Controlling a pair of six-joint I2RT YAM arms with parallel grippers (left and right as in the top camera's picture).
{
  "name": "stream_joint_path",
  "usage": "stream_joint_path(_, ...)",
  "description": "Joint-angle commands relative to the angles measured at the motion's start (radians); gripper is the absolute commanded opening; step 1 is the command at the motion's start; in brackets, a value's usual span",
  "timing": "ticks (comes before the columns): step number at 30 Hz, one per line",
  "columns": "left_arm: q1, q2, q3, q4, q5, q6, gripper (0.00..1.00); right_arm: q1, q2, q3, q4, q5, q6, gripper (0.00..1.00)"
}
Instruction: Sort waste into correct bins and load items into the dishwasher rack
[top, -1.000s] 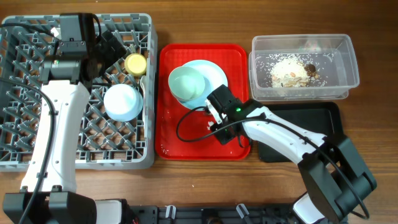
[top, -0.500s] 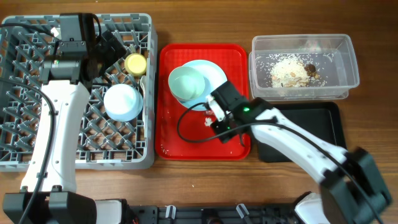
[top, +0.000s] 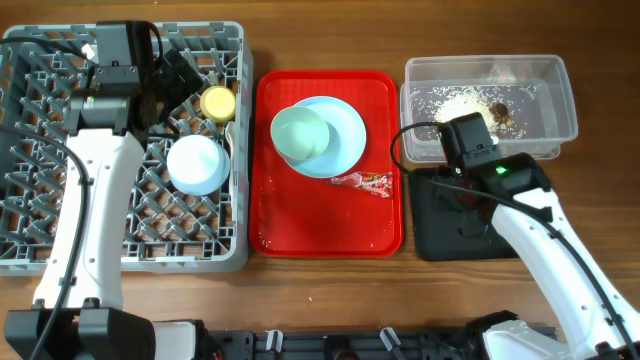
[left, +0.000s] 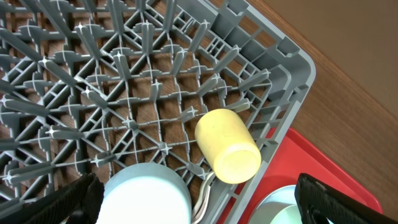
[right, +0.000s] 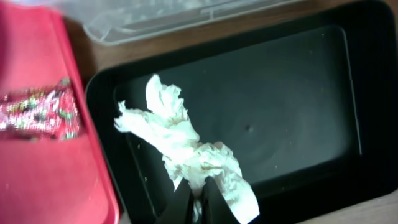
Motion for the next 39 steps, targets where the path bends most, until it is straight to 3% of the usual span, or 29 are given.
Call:
stream_joint_path(1,0.005,-0.009,0.012,0.002,-0.006,0.008,1.0,-0.004,0.015,-0.046,0.016,0.029,0.046,0.04)
stream_joint_path(7,0.004,-0.009,0.012,0.002,-0.006,0.008,1.0,-0.004,0.015,-0.052,0.02,0.085,0.052,0.08)
stream_joint_path(9,0.004,-0.009,0.012,0.002,-0.006,0.008,1.0,-0.004,0.015,-0.052,0.025,0.088,0.049,0.6)
stream_joint_path(11,0.005,-0.009,0.012,0.002,-0.006,0.008,1.0,-0.004,0.015,-0.052,0.032,0.087,0.048,0.72)
stream_joint_path(19,0.005,-0.009,0.012,0.002,-0.006,0.008,1.0,-0.004,0.015,-0.052,0.05,0.099,0.042,0.75)
stream_joint_path(21,0.004,-0.009,0.012,0.002,-0.006,0.008,1.0,-0.004,0.015,-0.052,0.051,0.122,0.042,0.43)
stream_joint_path(22,0.004,-0.009,0.012,0.003,-0.006,0.008,1.0,-0.004,0.015,-0.052,0.052,0.122,0.042,0.04)
stream_joint_path(27,0.005,-0.009,0.012,0.002,-0.006,0.008,1.0,-0.008,0.015,-0.052,0.055,0.167,0.045,0.04)
stream_joint_path(28,0.004,-0.009,0.012,0.002,-0.005,0.008,1.0,-0.018,0.015,-0.052,0.064,0.171,0.047,0.05)
stream_joint_path(29,0.005,-0.009,0.012,0.003,-0.006,0.008,1.0,-0.032,0.015,-0.052,0.076,0.172,0.057,0.22)
stream_joint_path(30,0.005,-0.009,0.012,0.002,-0.006,0.008,1.0,-0.051,0.015,-0.052,0.084,0.177,0.079,0.6)
stream_joint_path(31,0.005,-0.009,0.012,0.003,-0.006,0.008,1.0,-0.07,0.015,-0.052,0.091,0.176,0.095,0.68)
stream_joint_path(35,0.004,-0.009,0.012,0.002,-0.006,0.008,1.0,-0.16,0.016,-0.057,0.112,0.124,0.105,0.79)
stream_joint_path(37,0.003,-0.009,0.011,0.001,-0.006,0.008,1.0,-0.189,0.016,-0.057,0.119,0.026,0.087,0.79)
stream_joint_path(39,0.003,-0.009,0.012,0.002,-0.005,0.008,1.0,-0.203,0.015,-0.057,0.119,-0.191,0.01,0.73)
